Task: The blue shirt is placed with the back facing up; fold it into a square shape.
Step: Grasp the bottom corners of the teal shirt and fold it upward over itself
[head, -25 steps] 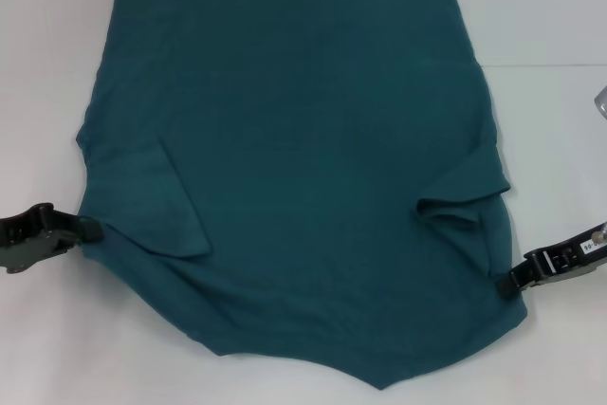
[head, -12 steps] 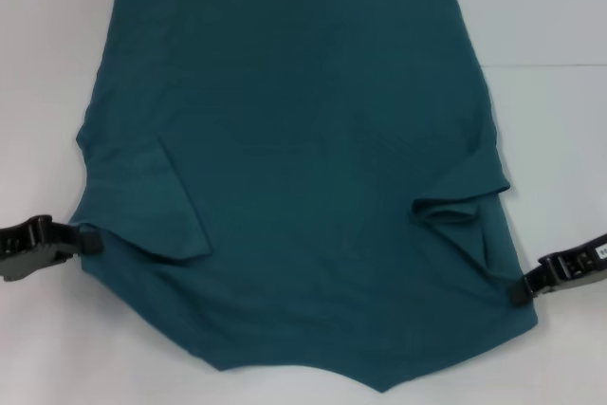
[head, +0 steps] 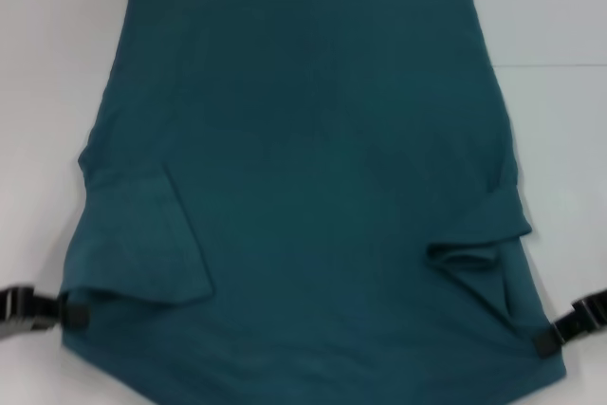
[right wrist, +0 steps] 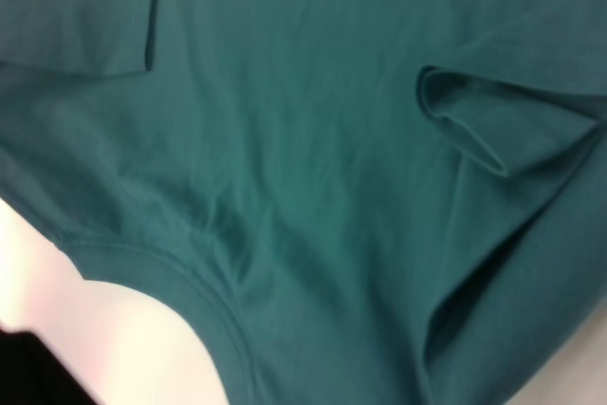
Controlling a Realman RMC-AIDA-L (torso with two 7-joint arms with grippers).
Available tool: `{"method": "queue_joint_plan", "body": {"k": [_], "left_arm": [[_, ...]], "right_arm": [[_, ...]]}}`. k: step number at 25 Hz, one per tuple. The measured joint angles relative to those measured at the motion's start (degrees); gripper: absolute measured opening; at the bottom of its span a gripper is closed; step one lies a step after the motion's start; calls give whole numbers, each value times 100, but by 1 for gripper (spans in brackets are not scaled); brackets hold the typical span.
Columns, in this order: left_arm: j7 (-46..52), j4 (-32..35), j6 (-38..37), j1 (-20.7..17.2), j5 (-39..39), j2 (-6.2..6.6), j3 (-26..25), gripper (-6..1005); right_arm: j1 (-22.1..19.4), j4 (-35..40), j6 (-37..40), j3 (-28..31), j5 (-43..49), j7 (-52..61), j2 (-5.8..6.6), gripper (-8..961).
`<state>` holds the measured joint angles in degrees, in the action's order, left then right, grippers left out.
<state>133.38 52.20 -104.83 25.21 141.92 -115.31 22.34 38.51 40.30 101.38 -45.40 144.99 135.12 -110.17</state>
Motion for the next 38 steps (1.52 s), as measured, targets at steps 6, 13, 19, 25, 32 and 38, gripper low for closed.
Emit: {"method": "queue_joint_plan", "body": {"k": [6,13,19,25,32,38], "left_arm": [[-246,261,-462,-298,247,-81,36,15],[-181,13,-180,55,303,-15,41,16],[737,-760,1196,927,347,166,174,16],[1385,-936,2349,1466,358,187,918,16],[1889,-959,3967,1675,371,66,1991,15],[1870,-1173,5139,1842,400,34,2375,16]], "right_arm": [[-244,30,362,38,-15,-252,5,36],[-231,-8,-16,823,-37,-329,80,35],[116,-250,-961,1568,-99,-43,40,35],[319,-335,-2256,1569,-431,262,-97,34],[589,-353,-3877,1199,-482,303,-383,37],[768,-399,-4802,887,-480,321,-501,47]]}}
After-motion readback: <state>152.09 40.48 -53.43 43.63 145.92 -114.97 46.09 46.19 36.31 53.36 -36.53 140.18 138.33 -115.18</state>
